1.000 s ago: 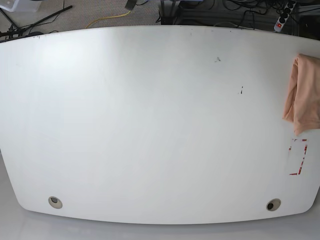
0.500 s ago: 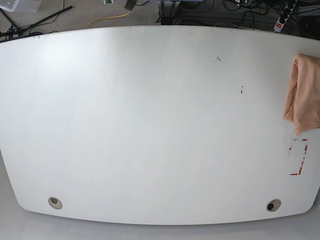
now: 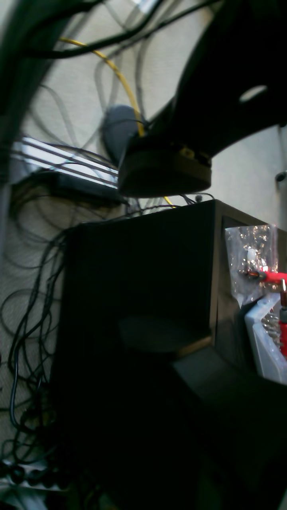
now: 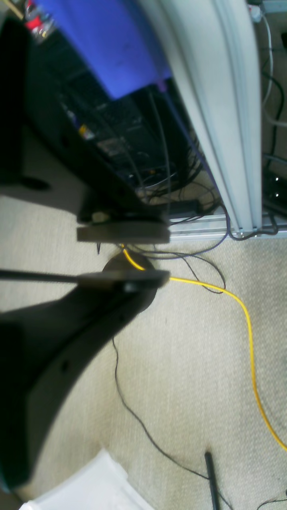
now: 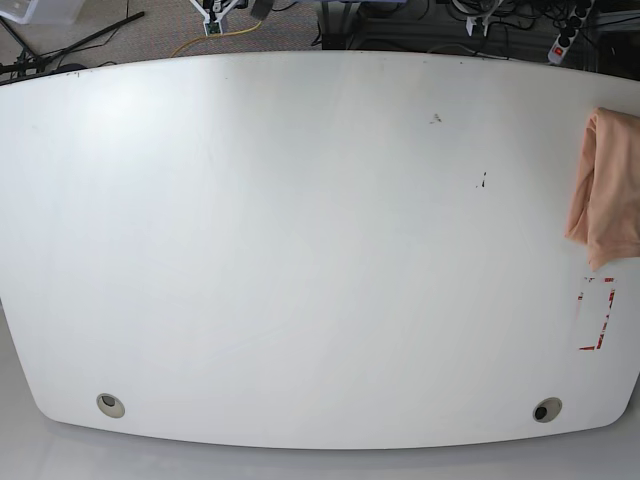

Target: Fold the T-shirt properly

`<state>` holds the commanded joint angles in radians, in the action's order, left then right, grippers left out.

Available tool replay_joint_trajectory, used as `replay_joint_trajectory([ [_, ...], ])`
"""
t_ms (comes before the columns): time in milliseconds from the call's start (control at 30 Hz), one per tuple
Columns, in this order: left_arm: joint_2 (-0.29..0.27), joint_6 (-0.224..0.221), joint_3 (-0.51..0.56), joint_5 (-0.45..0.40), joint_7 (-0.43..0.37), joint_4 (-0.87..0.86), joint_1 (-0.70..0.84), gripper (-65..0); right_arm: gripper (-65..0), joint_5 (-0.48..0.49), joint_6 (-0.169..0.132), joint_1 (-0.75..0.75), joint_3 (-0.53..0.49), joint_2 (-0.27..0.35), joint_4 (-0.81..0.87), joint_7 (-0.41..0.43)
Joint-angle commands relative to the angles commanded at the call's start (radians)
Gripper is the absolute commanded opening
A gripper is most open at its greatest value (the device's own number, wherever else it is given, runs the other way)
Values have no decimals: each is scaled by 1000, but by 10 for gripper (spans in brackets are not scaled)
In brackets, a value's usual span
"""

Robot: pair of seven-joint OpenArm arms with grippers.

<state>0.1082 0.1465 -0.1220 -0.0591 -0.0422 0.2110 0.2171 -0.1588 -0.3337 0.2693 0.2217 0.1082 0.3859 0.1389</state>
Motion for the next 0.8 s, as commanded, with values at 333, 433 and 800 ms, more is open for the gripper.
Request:
replay_joint_trajectory([
  [333, -34, -2, -2, 2, 0, -74, -69, -228, -542, 0, 2, -57, 0, 18, -57, 0],
  [433, -34, -2, -3, 3, 0, -71, -69, -226, -542, 0, 2, -57, 0, 18, -57, 0],
  [800, -54, -2, -3, 3, -6, -69, -71, -226, -542, 0, 0, -57, 0, 15, -57, 0],
])
